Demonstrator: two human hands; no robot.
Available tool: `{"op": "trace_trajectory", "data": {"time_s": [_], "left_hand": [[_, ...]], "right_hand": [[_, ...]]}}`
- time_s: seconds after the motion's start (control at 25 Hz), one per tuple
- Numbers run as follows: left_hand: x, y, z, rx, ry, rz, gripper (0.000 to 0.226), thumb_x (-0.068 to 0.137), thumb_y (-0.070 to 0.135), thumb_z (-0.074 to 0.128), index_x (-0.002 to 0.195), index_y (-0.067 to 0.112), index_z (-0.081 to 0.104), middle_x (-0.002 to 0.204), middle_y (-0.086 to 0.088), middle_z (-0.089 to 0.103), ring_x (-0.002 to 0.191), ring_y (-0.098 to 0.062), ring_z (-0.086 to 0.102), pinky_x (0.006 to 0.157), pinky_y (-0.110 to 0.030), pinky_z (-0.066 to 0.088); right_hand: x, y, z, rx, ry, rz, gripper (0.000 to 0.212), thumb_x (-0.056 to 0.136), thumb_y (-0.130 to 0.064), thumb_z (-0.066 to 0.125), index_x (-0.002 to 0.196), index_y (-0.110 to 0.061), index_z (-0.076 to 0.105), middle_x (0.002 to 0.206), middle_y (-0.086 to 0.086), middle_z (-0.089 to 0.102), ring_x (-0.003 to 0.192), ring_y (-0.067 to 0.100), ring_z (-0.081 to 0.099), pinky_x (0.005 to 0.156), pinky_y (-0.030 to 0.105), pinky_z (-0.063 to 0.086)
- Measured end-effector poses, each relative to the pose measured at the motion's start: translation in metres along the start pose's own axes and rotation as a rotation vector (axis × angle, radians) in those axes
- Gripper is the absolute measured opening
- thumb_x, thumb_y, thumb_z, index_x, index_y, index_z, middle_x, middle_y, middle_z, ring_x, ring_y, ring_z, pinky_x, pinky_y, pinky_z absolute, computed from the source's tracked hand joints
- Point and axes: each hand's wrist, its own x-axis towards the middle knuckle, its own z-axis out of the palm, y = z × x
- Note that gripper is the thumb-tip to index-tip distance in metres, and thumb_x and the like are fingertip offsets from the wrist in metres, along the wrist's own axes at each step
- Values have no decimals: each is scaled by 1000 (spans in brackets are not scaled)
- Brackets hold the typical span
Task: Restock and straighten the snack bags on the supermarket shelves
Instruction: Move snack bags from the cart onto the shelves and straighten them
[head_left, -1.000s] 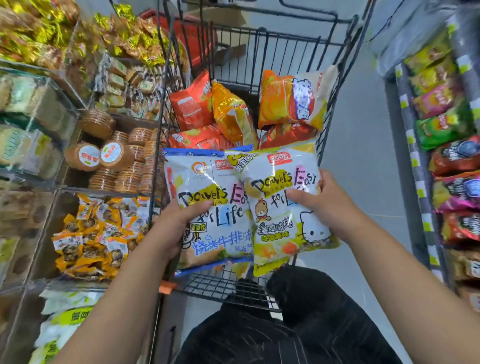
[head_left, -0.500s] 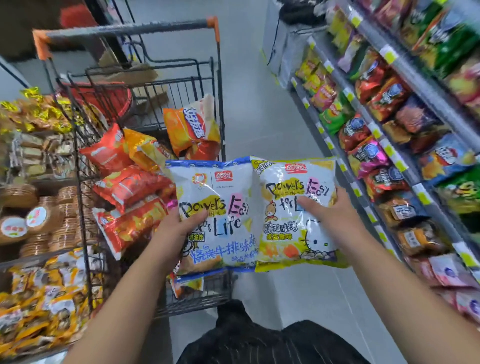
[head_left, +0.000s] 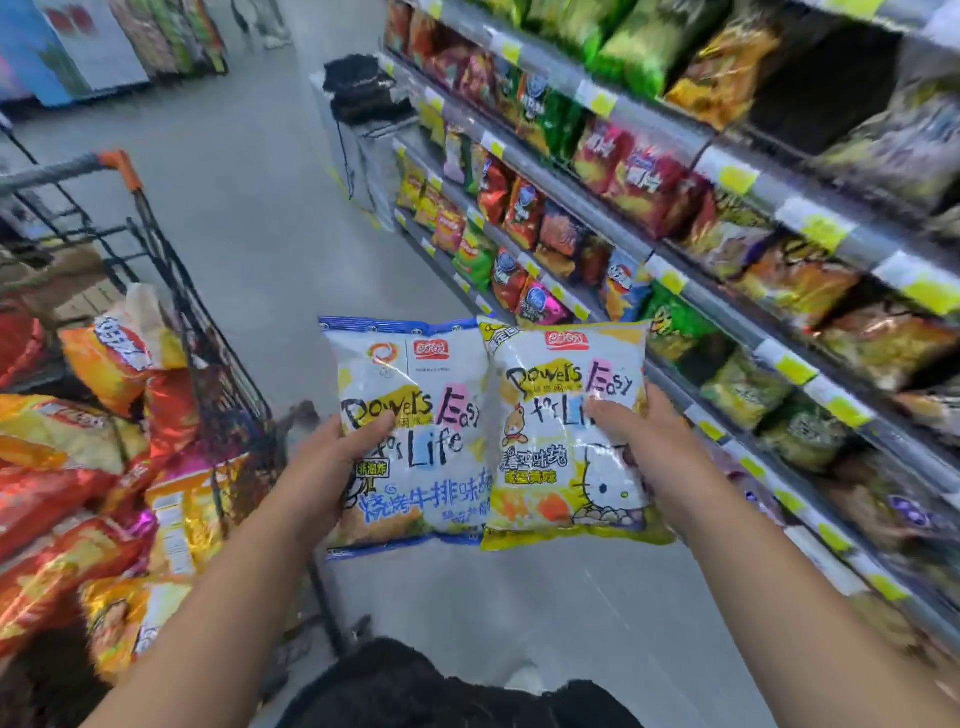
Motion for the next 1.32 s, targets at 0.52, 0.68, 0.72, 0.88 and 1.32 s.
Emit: {"op": "trace_trajectory", "data": {"time_s": [0.52,0.68,0.72,0.88,1.32], "left_hand": [[106,137,186,104,-295,119,30,89,25,63,117,15,63,105,-14,74,89,-31,73,62,-42,61],[162,198,226,144,-384,183,34,89,28,64,120,16,63,108,-12,74,92,-31,73,68,-42,61],[178,215,235,154,-403,192,39,84,33,68,120,17,64,109,-12,74,95,-32,72,73,-45,60],[230,272,268,242,-473,252,83,52,67,85,124,32,62,129,-1,65,121,-31,58,102,-57,44],[267,349,421,249,-737,371,32,88,37,66,116,23,65,102,-2,76,92,-24,74,73,-37,60]], "right_hand": [[11,-103,-150,196,292,-233,78,68,-46,77,137,-29,45,117,-6,69,93,17,72,74,39,59],[42,-156,-163,207,425,-306,85,57,-52,77,135,-31,47,118,-6,68,100,22,69,87,48,56],[50,-169,-167,203,456,-327,87,56,-54,78,134,-31,47,119,-6,67,102,23,68,89,50,54],[74,-214,-183,208,570,-389,70,62,-49,74,126,-30,52,112,-6,70,96,21,70,80,45,58],[100,-289,-287,212,845,-488,52,83,-37,72,129,-24,52,113,-3,70,91,18,70,67,33,55]]}}
